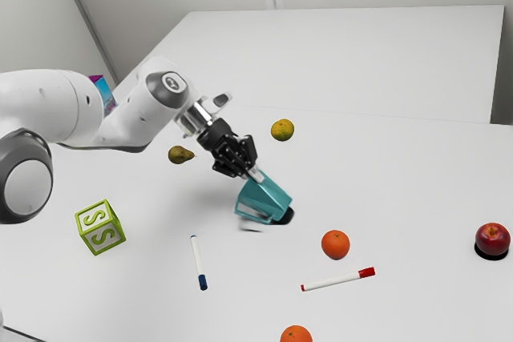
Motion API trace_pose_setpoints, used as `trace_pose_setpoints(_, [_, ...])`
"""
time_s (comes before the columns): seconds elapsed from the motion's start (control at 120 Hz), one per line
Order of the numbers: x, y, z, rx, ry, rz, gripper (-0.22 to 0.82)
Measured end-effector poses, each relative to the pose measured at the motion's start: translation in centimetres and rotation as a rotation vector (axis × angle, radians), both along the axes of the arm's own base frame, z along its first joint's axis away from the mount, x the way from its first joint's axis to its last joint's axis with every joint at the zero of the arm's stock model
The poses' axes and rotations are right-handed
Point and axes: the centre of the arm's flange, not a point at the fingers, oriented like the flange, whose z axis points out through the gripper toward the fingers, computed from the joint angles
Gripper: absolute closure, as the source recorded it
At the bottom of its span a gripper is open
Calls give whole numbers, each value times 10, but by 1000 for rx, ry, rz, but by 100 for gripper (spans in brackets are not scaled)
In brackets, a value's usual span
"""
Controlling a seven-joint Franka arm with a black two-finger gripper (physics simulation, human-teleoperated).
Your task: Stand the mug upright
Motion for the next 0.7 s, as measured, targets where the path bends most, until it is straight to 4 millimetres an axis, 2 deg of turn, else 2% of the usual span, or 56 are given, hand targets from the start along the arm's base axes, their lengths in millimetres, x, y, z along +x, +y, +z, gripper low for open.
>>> trace_pose_setpoints(0.308, [3, -15, -1, 3, 5, -15, 77])
trace_pose_setpoints(0.567, [7, -17, 6, 8, -5, -7, 78])
trace_pose_setpoints(0.633, [7, -17, 11, 11, -11, -5, 79])
trace_pose_setpoints(0.7, [6, -17, 25, 30, -38, -16, 79])
